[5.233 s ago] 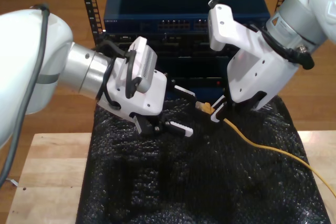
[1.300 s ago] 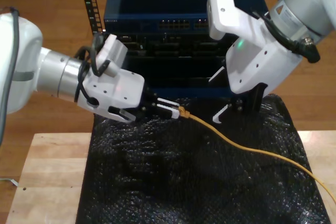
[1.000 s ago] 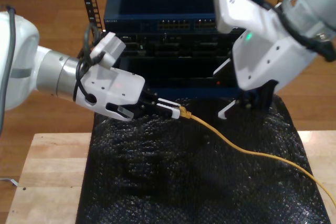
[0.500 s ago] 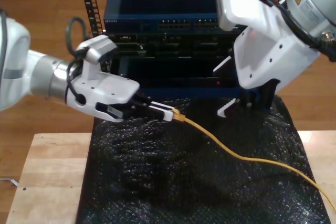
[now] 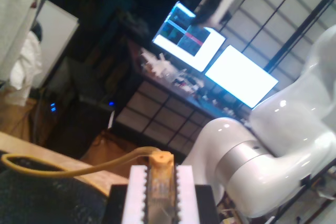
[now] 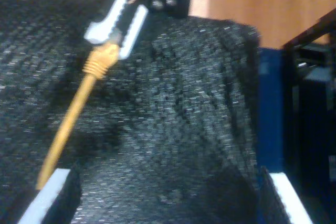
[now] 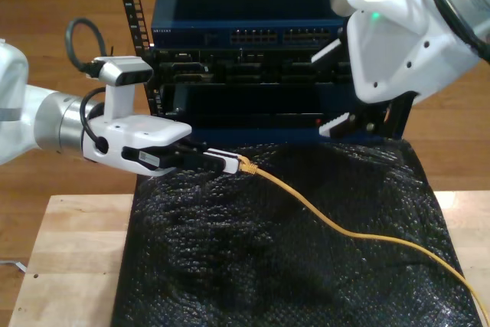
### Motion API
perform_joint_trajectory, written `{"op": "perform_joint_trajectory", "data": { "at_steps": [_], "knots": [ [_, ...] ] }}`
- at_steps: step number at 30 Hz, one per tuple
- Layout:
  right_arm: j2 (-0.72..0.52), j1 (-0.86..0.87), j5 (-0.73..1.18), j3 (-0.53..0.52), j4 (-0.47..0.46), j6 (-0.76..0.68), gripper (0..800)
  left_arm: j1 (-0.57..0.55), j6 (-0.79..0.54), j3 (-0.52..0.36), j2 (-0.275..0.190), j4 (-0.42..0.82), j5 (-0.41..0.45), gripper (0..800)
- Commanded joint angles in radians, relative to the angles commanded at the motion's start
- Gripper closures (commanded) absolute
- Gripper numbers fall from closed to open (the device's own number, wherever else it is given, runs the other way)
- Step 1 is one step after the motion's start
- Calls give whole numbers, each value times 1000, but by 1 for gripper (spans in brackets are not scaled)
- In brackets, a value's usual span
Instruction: Grab the cable and plug it in
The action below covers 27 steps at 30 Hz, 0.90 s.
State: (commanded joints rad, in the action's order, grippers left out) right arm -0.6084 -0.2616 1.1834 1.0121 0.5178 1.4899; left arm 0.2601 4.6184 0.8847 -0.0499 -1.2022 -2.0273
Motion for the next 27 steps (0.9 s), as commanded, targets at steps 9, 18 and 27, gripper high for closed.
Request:
{"op": "perform_joint_trajectory", "data": {
  "at_steps": [9,18,27],
  "knots": [
    [-38,-91,-44,-3,20,58,9,15,0,3,38,-46,-51,798],
    [-89,-261,-281,-130,29,138,14,31,2,3,75,-94,-118,798],
    [-124,-328,-405,-187,28,143,29,51,2,9,98,-141,-180,798]
  ]
}}
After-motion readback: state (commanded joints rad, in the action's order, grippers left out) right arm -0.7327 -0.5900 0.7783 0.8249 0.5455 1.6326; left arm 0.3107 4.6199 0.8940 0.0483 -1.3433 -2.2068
